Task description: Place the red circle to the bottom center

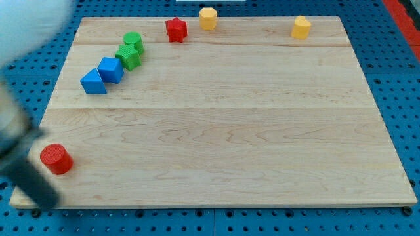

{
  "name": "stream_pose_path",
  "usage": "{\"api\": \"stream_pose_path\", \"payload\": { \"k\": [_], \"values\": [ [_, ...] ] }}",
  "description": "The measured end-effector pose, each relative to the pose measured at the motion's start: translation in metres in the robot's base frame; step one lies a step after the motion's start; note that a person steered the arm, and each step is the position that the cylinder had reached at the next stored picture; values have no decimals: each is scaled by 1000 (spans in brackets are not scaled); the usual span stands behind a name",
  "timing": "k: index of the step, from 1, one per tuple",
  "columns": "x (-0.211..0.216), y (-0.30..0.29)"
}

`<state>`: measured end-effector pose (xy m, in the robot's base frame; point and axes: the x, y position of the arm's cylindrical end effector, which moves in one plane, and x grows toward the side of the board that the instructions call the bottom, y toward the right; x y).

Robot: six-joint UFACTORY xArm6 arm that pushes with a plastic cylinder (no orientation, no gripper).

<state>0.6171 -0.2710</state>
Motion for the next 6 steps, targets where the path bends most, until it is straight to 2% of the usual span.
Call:
{"api": "stream_pose_path", "payload": {
  "k": [1, 2, 3, 4, 5, 6],
  "values": [
    [-40, -33],
    [-67, 21],
    [-88, 102],
    [-59, 141],
    [-44, 105],
    [-17, 101]
  ]
}}
